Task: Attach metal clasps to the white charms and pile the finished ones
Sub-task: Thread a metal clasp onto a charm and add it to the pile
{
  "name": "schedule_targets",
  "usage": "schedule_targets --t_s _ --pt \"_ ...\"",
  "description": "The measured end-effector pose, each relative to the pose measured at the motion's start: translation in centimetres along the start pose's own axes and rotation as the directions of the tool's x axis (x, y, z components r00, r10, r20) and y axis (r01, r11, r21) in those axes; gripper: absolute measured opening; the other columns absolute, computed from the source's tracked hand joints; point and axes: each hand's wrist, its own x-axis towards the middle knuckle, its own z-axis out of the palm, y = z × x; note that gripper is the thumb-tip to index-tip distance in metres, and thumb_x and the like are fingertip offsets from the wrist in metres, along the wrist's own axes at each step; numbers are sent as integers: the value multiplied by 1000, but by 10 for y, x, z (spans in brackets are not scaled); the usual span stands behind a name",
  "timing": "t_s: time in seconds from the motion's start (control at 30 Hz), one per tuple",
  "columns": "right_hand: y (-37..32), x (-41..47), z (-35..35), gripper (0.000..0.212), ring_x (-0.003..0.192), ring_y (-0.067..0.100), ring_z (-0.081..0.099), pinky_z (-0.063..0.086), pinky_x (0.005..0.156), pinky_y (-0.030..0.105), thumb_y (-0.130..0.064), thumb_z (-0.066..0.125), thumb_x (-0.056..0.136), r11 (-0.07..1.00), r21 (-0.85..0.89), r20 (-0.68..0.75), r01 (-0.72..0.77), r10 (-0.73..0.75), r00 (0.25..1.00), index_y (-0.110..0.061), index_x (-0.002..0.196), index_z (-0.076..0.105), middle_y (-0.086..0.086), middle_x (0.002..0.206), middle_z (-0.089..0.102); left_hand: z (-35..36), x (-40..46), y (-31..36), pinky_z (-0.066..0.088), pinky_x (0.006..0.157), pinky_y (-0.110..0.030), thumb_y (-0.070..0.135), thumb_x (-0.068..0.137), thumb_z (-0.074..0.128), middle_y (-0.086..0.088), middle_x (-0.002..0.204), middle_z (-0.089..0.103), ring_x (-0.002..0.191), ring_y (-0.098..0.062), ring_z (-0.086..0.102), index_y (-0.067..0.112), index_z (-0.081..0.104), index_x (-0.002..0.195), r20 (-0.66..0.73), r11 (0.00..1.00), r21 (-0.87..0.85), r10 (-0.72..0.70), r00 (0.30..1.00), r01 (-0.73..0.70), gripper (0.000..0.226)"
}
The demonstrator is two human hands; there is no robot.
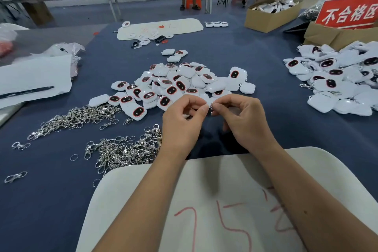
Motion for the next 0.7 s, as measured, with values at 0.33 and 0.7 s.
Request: schedule_targets --t_s 0.33,0.7 --pt "-5 -3 3 14 49 8 55 46 54 18 -3 70 96 991 -88 64 96 -90 994 -12 89 78 -10 78 73 0 1 -3 46 66 -29 3 91 70 -6 73 64 68 -13 53 6 72 84 60 999 37 7 998 -9 8" --pt "-10 -5 6 5 85 12 72 55 83 24 -9 81 88 963 -179 50 200 -195 980 -11 93 81 -6 88 78 0 3 -4 54 74 -39 6 91 68 -16 82 70 75 -32 62 10 72 82 -40 998 -3 -61 997 61 10"
